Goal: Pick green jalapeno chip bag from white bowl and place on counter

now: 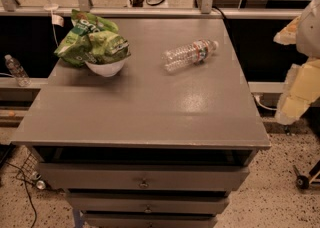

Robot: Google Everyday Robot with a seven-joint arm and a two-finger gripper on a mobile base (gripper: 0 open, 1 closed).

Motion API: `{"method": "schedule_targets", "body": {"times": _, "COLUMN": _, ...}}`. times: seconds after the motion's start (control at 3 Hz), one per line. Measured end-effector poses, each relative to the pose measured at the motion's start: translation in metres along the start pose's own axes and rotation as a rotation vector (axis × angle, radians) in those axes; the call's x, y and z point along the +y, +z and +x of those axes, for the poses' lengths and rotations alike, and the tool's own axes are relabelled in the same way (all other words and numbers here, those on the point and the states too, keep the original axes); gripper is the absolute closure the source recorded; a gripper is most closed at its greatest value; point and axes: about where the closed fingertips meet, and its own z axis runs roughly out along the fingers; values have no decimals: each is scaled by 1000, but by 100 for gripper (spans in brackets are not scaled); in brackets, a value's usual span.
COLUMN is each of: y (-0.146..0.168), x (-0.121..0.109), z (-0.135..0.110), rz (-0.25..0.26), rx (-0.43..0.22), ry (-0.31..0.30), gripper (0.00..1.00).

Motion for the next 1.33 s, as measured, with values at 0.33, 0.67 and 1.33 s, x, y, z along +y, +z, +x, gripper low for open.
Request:
{"method": "schedule_targets", "body": {"times": 0.33, "y": 0, "x": 0, "z": 0, "rz": 0, "rx": 0, "ry": 0, "gripper": 0}}
{"method": "schedule_targets", "body": {"times": 0.67, "y": 1, "x": -17, "z": -29, "rz": 7, "rx": 18, "ry": 51, "gripper": 0}}
{"method": "schedule_targets", "body": {"times": 1.33, "y": 7, "x": -48, "z": -115, "rz": 39, "rx": -99, "ry": 124, "gripper": 0}}
